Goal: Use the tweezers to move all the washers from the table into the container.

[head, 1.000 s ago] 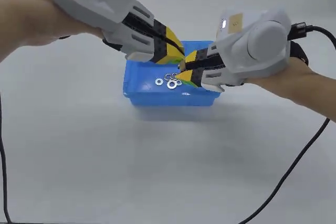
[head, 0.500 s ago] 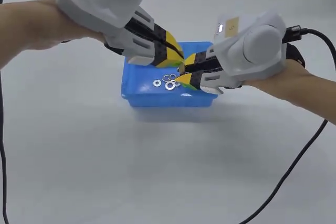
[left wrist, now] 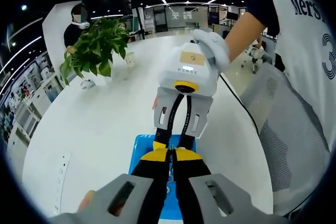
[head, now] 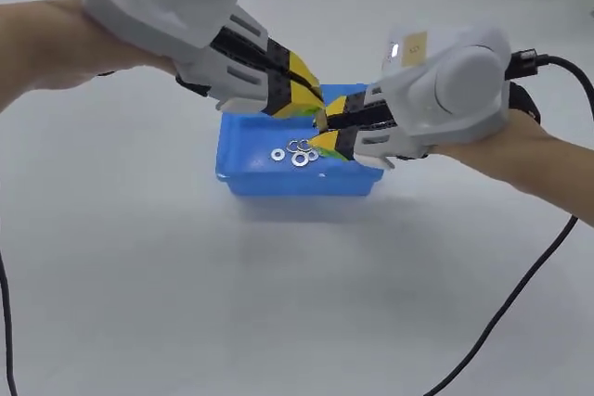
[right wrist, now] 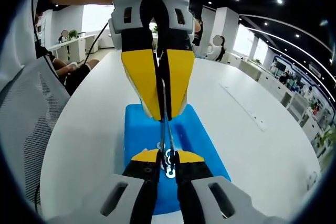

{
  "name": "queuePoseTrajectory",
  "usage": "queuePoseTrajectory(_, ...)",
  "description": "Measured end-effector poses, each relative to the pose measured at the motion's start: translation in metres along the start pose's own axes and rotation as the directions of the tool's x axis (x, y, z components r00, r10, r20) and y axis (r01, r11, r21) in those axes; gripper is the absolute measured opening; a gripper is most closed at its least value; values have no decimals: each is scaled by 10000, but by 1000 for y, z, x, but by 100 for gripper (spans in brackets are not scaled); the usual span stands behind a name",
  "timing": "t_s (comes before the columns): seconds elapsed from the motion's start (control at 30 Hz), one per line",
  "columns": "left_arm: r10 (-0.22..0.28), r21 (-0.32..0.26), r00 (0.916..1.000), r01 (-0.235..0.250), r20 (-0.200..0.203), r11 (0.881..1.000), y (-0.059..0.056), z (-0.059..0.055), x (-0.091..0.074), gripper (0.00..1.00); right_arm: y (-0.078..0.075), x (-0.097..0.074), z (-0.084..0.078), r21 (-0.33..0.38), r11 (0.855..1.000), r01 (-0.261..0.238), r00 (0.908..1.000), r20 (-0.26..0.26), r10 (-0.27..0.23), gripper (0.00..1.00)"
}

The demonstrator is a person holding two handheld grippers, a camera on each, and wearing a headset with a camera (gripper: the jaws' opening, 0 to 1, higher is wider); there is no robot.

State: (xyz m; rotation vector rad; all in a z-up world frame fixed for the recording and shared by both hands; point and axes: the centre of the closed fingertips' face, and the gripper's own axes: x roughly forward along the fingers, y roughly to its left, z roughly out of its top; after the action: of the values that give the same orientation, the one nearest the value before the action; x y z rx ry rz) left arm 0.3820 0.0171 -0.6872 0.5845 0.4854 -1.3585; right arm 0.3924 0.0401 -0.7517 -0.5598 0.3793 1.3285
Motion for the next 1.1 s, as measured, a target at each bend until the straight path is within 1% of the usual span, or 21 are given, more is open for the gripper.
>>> queuePoseTrajectory(0.1,120,18,9999,-120,97,9999,0,2,-8,6,0,-8,7,16,9999,120,9998,170,-120,12)
queuePoseTrajectory(0.17,150,40,9998,-151,151,9999,-2,5,-13,6,2,-12,11,35,9999,169,9995,258,-170,12)
queuePoseTrajectory(0.3,110,115,9991,-115,408,9999,-11,10,-25,5,12,-23,23,-199,9997,119,9990,421,-111,10)
queuePoseTrajectory(0.4,48,254,9992,-58,404,9997,-22,16,-33,5,22,-29,30,-440,9990,62,9992,387,-45,10)
queuePoseTrajectory(0.5,85,332,9991,-98,407,9994,-29,18,-38,5,30,-33,35,-548,9985,26,9994,337,-8,9)
queuePoseTrajectory(0.57,173,362,9987,-191,484,9992,-35,19,-43,5,33,-38,39,-696,9975,117,9994,318,-95,9)
queuePoseTrajectory(0.63,208,334,9980,-228,595,9992,-37,18,-47,5,37,-42,42,-805,9967,96,9996,281,-74,9)
queuePoseTrajectory(0.8,217,304,9979,-236,609,9993,-44,15,-53,6,46,-48,46,-1064,9943,-69,9999,127,83,8)
queuePoseTrajectory(0.9,218,248,9974,-235,683,9994,-48,13,-56,6,50,-48,48,-1080,9940,-176,9998,48,183,8)
queuePoseTrajectory(0.93,226,226,9973,-242,698,9995,-51,12,-56,6,53,-47,48,-1149,9931,-240,9997,-46,237,8)
queuePoseTrajectory(1.07,227,-66,9973,-223,701,9997,-61,-1,-55,6,64,-44,44,-1203,9912,-549,9982,-309,516,8)
queuePoseTrajectory(1.1,231,-218,9968,-215,761,9995,-62,-3,-56,6,67,-44,44,-1209,9907,-632,9977,-335,596,8)
